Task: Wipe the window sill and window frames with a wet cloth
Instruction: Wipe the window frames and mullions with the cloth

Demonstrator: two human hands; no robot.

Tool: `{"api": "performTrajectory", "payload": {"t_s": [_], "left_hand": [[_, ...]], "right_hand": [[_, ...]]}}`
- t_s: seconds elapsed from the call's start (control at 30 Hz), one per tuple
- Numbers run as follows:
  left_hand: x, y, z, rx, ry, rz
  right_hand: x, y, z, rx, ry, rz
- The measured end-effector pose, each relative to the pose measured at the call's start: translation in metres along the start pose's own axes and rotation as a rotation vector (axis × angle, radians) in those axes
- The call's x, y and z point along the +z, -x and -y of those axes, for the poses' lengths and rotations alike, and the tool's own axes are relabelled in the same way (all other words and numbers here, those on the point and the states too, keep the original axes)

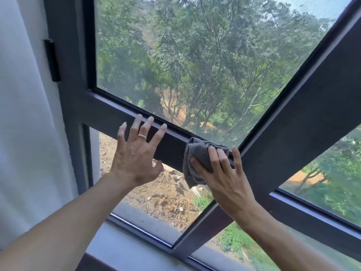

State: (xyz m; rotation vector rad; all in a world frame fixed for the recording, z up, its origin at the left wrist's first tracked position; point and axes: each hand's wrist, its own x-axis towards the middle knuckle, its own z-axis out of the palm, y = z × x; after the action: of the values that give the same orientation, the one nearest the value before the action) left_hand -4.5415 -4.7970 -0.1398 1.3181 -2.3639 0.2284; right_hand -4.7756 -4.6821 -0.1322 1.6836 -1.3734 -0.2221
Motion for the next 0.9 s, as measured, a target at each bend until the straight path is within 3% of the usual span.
{"api": "performTrajectory", "payload": {"t_s": [0.1,0.23,0.43,0.7,0.8,0.9], "left_hand": [[0.000,0.000,0.008,0.003,-0.009,0.057],[-0.005,-0.003,0.014,0.026,0.008,0.117],[-0.009,-0.003,0.019,0.046,0.050,0.143],[-0.011,-0.008,0.054,0.152,0.113,0.048],[-0.009,-0.008,0.077,0.038,0.059,0.035],[-0.004,-0.009,0.091,-0.016,0.056,0.117]], "right_hand": [[-0.004,-0.013,0.006,0.012,0.024,0.024],[-0.006,-0.064,0.043,0.074,-0.001,-0.074],[-0.002,-0.035,0.020,0.035,-0.001,-0.059],[-0.012,-0.085,0.055,0.089,-0.126,-0.078],[-0.011,-0.057,0.044,0.073,-0.145,-0.079],[-0.013,-0.087,0.064,0.046,-0.185,-0.067]]}}
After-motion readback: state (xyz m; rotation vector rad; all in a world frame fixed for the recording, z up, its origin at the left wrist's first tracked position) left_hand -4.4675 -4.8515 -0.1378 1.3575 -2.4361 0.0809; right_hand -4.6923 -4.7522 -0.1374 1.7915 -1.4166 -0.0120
